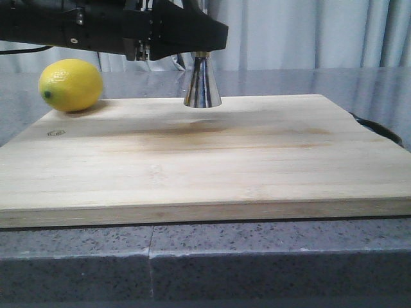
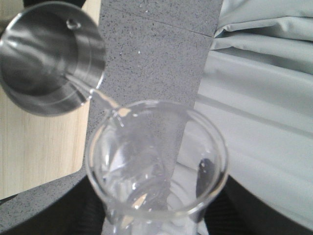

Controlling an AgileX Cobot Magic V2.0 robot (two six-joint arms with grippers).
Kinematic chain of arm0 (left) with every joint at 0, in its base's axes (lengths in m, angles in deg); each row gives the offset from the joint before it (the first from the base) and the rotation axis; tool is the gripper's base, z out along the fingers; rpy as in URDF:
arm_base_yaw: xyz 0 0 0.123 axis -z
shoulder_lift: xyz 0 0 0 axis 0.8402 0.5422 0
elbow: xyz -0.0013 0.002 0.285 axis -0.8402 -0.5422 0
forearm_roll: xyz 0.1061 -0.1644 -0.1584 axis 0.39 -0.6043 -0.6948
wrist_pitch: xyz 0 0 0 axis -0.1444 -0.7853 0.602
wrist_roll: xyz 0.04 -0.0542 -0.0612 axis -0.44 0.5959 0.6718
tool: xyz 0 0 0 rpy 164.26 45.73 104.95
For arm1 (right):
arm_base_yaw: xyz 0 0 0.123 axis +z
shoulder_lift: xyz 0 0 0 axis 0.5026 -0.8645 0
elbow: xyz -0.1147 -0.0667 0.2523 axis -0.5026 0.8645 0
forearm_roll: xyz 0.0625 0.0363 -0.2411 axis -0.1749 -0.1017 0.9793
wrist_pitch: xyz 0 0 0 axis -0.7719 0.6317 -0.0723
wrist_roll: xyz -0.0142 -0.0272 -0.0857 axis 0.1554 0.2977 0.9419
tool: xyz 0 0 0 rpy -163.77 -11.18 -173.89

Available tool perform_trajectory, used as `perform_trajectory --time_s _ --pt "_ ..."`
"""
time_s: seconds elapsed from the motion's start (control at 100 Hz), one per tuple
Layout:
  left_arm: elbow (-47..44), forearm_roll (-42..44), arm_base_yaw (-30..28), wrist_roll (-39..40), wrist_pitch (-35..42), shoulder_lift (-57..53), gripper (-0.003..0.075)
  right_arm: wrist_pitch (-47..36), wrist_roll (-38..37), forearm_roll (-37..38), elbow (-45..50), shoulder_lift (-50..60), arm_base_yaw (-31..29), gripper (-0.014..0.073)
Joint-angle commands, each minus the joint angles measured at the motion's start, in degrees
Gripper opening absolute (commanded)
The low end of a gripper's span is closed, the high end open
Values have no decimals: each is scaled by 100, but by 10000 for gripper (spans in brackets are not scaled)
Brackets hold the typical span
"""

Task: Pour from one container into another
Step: 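Tilt the beaker with the right gripper, pouring liquid into the jigger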

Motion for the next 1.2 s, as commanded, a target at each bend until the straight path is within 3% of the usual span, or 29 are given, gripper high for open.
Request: perform_trajectory --time_s 0.0,0.25,0.76,0.96,1.19 --pt "173 -482 47 41 -584 -249 230 -267 119 320 -206 220 7 312" --pt "173 -482 47 41 -584 -249 230 -267 46 271 -206 220 7 312" --pt "173 -482 47 41 -584 -249 230 -268 -2502 -78 -206 301 -72 312" --pt "173 -482 47 41 -584 -249 230 -458 -3191 -1058 -168 618 -640 312" --pt "173 -482 47 41 -584 -249 230 -821 -3253 -2710 186 1132 -1631 312"
